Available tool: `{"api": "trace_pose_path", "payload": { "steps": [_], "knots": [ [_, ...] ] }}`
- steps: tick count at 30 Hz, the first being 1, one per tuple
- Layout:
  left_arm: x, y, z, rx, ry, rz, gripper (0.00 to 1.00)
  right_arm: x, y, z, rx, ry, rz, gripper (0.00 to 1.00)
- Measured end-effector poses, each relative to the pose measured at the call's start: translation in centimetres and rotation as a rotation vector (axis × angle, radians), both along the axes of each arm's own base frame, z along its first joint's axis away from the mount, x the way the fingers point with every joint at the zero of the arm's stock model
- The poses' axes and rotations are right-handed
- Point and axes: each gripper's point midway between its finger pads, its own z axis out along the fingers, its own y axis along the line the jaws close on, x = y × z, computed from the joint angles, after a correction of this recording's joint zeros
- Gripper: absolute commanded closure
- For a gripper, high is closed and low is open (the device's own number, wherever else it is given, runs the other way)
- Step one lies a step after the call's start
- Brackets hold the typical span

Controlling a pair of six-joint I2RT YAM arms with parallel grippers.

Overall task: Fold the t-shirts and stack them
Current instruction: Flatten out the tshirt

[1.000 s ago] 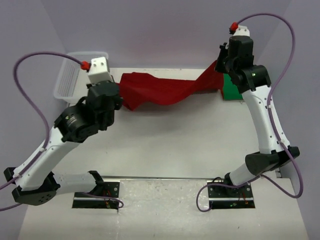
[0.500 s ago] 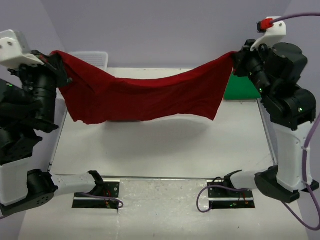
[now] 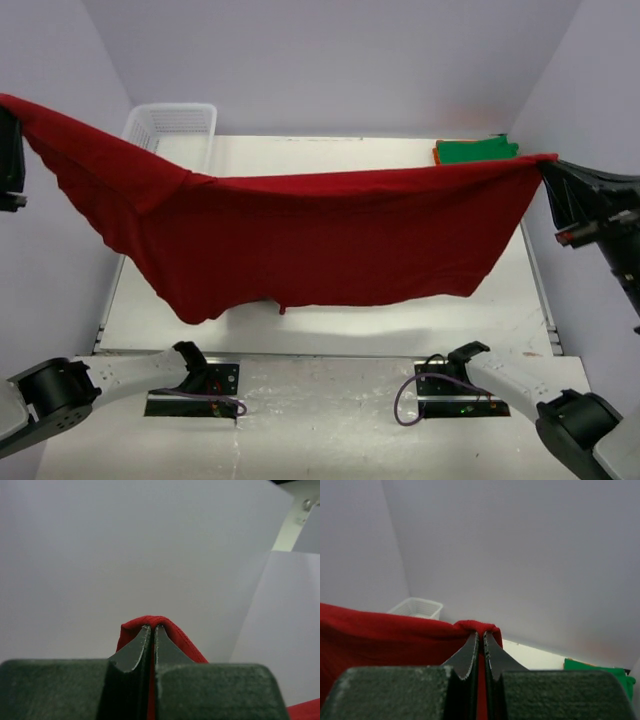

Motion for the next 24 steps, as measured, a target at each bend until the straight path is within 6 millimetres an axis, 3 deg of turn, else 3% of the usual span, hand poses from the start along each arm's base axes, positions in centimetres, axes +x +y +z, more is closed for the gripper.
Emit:
{"api": "trace_pose_path", "payload": {
  "steps": [2, 6, 10, 13, 16, 19, 22, 24],
  "knots": [
    [-1.9, 0.8, 1.0, -0.030, -0.066, -0.048, 1.00, -2.4, 0.0, 0.8, 0.011, -0.057, 0.050, 1.00],
    [-3.6, 1.5, 2.7, -0.067, -0.138, -0.090, 1.00, -3.8, 0.4, 1.7, 0.016, -0.104, 0.101, 1.00],
    [-3.9, 1.2, 3.9, -0.080, -0.178, -0.108, 1.00, -3.1, 1.0, 1.5, 0.006, -0.089, 0.117, 1.00],
    [-2.8, -0.2, 4.2, -0.071, -0.172, -0.109, 1.00, -1.9, 1.5, 1.0, -0.002, -0.063, 0.114, 1.00],
    [-0.5, -2.4, 3.8, -0.044, -0.131, -0.094, 1.00, -0.3, 2.0, -0.3, -0.016, -0.018, 0.107, 1.00],
    [3.5, -5.7, 1.8, 0.022, -0.042, -0.045, 1.00, 2.1, 2.5, -2.0, -0.029, 0.040, 0.079, 1.00],
    [8.7, -9.9, -1.6, 0.109, 0.082, 0.022, 1.00, 5.6, 2.8, -4.8, -0.045, 0.124, 0.023, 1.00],
    [12.6, -13.3, -4.9, 0.194, 0.172, 0.058, 1.00, 8.4, 3.1, -7.3, -0.061, 0.195, -0.027, 1.00]
  ]
}}
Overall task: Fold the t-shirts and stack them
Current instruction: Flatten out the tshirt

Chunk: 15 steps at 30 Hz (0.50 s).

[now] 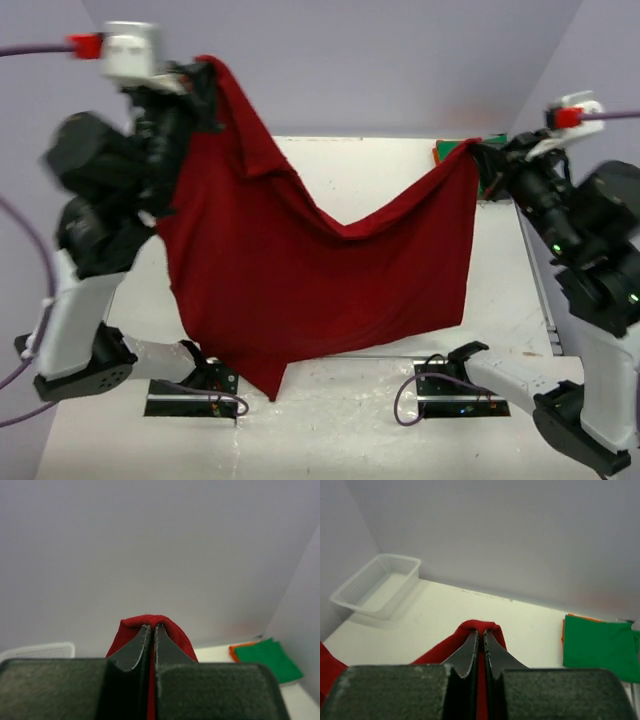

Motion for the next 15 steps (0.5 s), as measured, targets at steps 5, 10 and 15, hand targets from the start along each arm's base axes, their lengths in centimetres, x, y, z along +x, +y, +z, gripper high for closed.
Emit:
{"api": "trace_pose_path", "payload": {
  "steps": [5, 10, 15],
  "knots": [
    [11.9, -5.2, -11.1, 0.171, 0.254, 0.049, 1.00, 7.7, 0.7, -8.1, -0.088, 0.210, -0.135, 1.00],
    [21.8, -4.6, -23.3, 0.235, 0.520, 0.098, 1.00, 14.4, -0.4, -15.9, -0.157, 0.409, -0.243, 1.00],
    [28.3, -3.0, -32.6, 0.269, 0.706, 0.122, 1.00, 19.1, -3.4, -20.6, -0.161, 0.520, -0.343, 1.00]
  ]
}}
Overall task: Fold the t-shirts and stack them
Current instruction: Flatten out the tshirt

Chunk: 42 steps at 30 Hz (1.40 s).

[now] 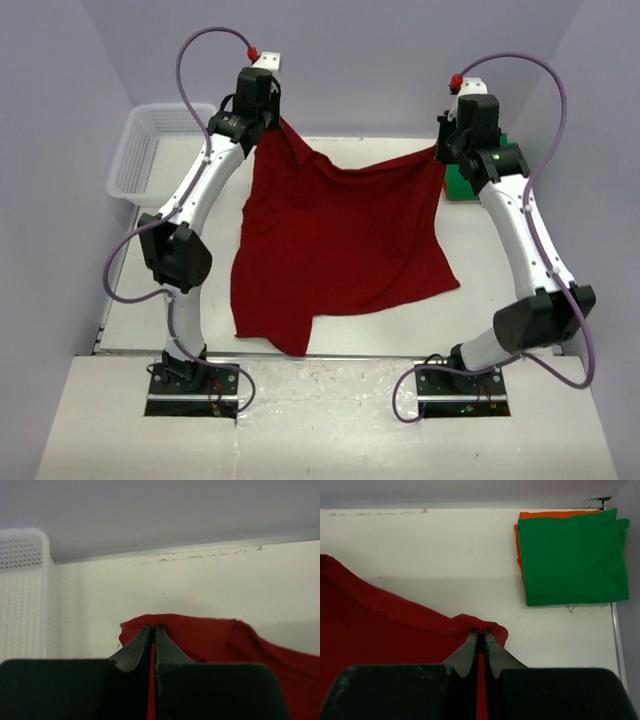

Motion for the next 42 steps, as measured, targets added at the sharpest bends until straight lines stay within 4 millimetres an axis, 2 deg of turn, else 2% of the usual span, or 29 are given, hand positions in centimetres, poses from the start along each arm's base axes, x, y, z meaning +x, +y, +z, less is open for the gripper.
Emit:
{"api": "trace_pose_path", "payload": {
  "steps": [3, 6, 11, 16, 22, 24, 26, 28, 29, 31, 32, 33, 35, 37, 38, 40, 41, 42],
  "knots": [
    [2.7, 1.2, -4.0, 0.000, 0.066, 0.004, 1.00, 3.0, -1.4, -2.7, -0.010, 0.060, -0.045, 1.00],
    [4.9, 2.8, -6.3, -0.011, 0.094, 0.016, 1.00, 6.3, -2.5, -5.5, -0.017, 0.110, -0.076, 1.00],
    [7.6, 4.9, -7.7, -0.035, 0.088, 0.032, 1.00, 11.0, -3.7, -9.2, -0.012, 0.162, -0.096, 1.00],
    [8.3, 5.8, -8.1, -0.047, 0.082, 0.033, 1.00, 14.3, -5.1, -9.9, -0.010, 0.146, -0.128, 1.00],
    [8.7, 6.3, -7.6, -0.062, 0.062, 0.026, 1.00, 15.0, -6.5, -9.5, -0.003, 0.133, -0.151, 1.00],
    [8.3, 6.4, -6.9, -0.066, 0.057, 0.026, 1.00, 14.6, -6.5, -8.9, -0.001, 0.125, -0.152, 1.00],
    [7.0, 6.6, -5.2, -0.076, 0.051, 0.030, 1.00, 13.2, -5.9, -7.8, -0.002, 0.122, -0.140, 1.00],
    [4.9, 6.9, -2.2, -0.093, 0.026, 0.031, 1.00, 11.1, -4.7, -5.1, -0.010, 0.092, -0.115, 1.00],
    [3.4, 7.1, 0.1, -0.105, 0.001, 0.029, 1.00, 9.9, -3.9, -3.2, -0.013, 0.064, -0.098, 1.00],
    [-0.5, 7.7, 6.3, -0.138, -0.093, 0.023, 1.00, 6.7, -1.8, 2.3, -0.013, -0.040, -0.051, 1.00],
    [-2.6, 8.0, 9.8, -0.158, -0.158, 0.016, 1.00, 4.5, -0.6, 5.8, -0.004, -0.114, -0.016, 1.00],
    [-5.8, 8.4, 14.6, -0.187, -0.255, 0.006, 1.00, 2.0, 0.5, 9.4, 0.009, -0.195, 0.020, 1.00],
    [-12.6, 9.4, 22.7, -0.235, -0.438, -0.019, 1.00, -3.5, 1.6, 15.7, 0.048, -0.348, 0.081, 1.00],
    [-20.4, 10.6, 29.9, -0.285, -0.632, -0.045, 1.00, -10.0, 0.9, 21.5, 0.095, -0.514, 0.118, 1.00],
    [-23.9, 11.1, 32.5, -0.303, -0.713, -0.059, 1.00, -12.6, 0.3, 23.4, 0.113, -0.576, 0.124, 1.00],
    [-32.1, 12.3, 37.3, -0.345, -0.887, -0.095, 1.00, -18.4, -1.0, 26.8, 0.148, -0.704, 0.138, 1.00],
    [-35.3, 12.7, 38.9, -0.361, -0.953, -0.112, 1.00, -19.9, -1.3, 27.5, 0.160, -0.735, 0.148, 1.00],
    [-38.6, 13.0, 40.3, -0.374, -1.022, -0.131, 1.00, -23.5, -1.9, 29.1, 0.182, -0.811, 0.167, 1.00]
  ]
}}
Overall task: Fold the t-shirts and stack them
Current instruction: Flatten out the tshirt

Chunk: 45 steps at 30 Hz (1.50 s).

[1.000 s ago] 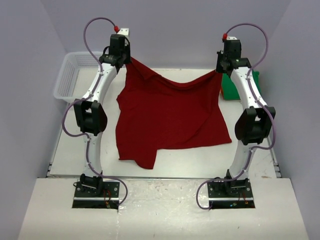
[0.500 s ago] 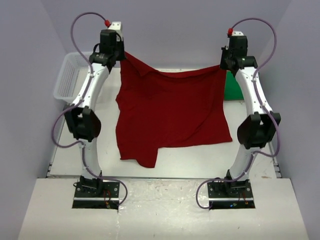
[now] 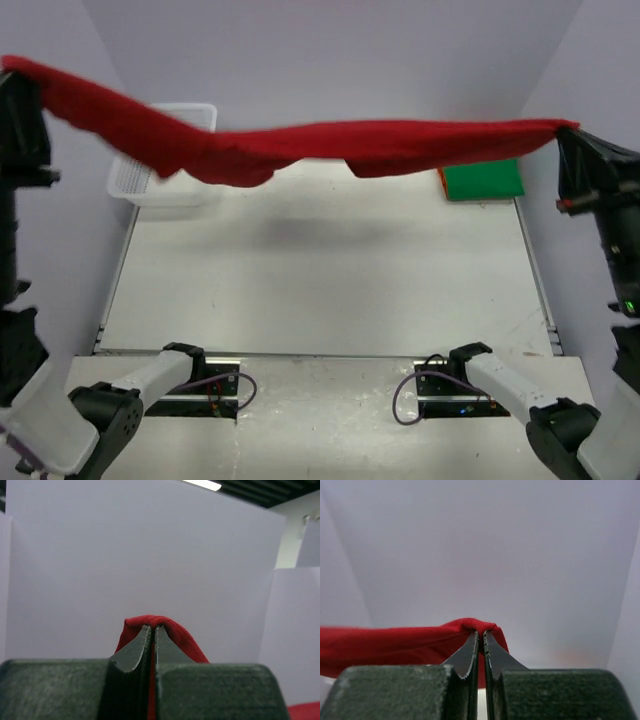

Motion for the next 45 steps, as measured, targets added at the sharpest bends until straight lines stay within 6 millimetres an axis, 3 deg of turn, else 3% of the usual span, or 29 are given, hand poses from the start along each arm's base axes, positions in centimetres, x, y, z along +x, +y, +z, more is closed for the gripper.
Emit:
{"api": "trace_pose_path", "payload": {
  "steps": [2, 3, 6, 9, 15, 18, 20, 23, 24, 26, 29, 32, 34, 36, 38, 41, 45],
  "knots": [
    [-4.0, 0.3, 1.4, -0.010, -0.084, -0.022, 1.00, -3.4, -0.1, 1.2, 0.013, -0.067, 0.048, 1.00],
    [-5.1, 0.4, 1.7, -0.011, -0.103, -0.033, 1.00, -4.6, 0.1, 1.5, 0.015, -0.091, 0.074, 1.00],
    [-5.4, 0.0, 1.4, -0.004, -0.096, -0.057, 1.00, -6.4, 1.2, 1.4, 0.010, -0.110, 0.160, 1.00],
    [-2.8, -0.9, -0.7, 0.007, -0.005, -0.085, 1.00, -5.4, 2.9, -0.5, -0.008, -0.049, 0.236, 1.00],
    [5.7, -3.2, -6.1, 0.032, 0.244, -0.129, 1.00, -1.3, 4.8, -5.5, -0.010, 0.134, 0.278, 1.00],
    [11.3, -4.2, -8.7, 0.045, 0.355, -0.128, 1.00, 1.9, 4.5, -7.6, 0.005, 0.204, 0.212, 1.00],
    [16.3, -5.2, -10.8, 0.061, 0.438, -0.127, 1.00, 4.9, 4.3, -8.9, 0.009, 0.262, 0.151, 1.00],
    [25.6, -6.9, -14.8, 0.096, 0.548, -0.119, 1.00, 11.8, 4.4, -11.2, 0.002, 0.354, 0.052, 1.00],
    [29.1, -7.5, -17.3, 0.113, 0.594, -0.114, 1.00, 14.5, 4.5, -12.6, -0.005, 0.393, 0.020, 1.00],
    [35.3, -8.4, -24.4, 0.152, 0.731, -0.101, 1.00, 19.9, 4.5, -16.5, -0.025, 0.492, -0.032, 1.00],
    [41.9, -9.1, -35.8, 0.208, 0.930, -0.082, 1.00, 26.9, 3.9, -24.5, -0.058, 0.671, -0.099, 1.00],
    [45.2, -9.0, -45.1, 0.253, 1.080, -0.073, 1.00, 31.6, 2.5, -32.7, -0.086, 0.841, -0.148, 1.00],
    [46.3, -8.7, -49.4, 0.275, 1.144, -0.067, 1.00, 33.8, 1.9, -36.2, -0.097, 0.910, -0.166, 1.00],
    [47.0, -8.3, -52.0, 0.285, 1.178, -0.060, 1.00, 35.9, 1.5, -38.5, -0.105, 0.947, -0.176, 1.00],
    [47.6, -8.0, -53.1, 0.296, 1.178, -0.054, 1.00, 37.6, 1.3, -39.4, -0.114, 0.953, -0.179, 1.00],
    [48.4, -7.6, -52.2, 0.299, 1.136, -0.042, 1.00, 39.7, 1.3, -39.4, -0.116, 0.929, -0.181, 1.00],
    [49.7, -7.4, -49.3, 0.297, 1.037, -0.029, 1.00, 41.4, 1.3, -38.7, -0.119, 0.893, -0.179, 1.00]
  ]
}}
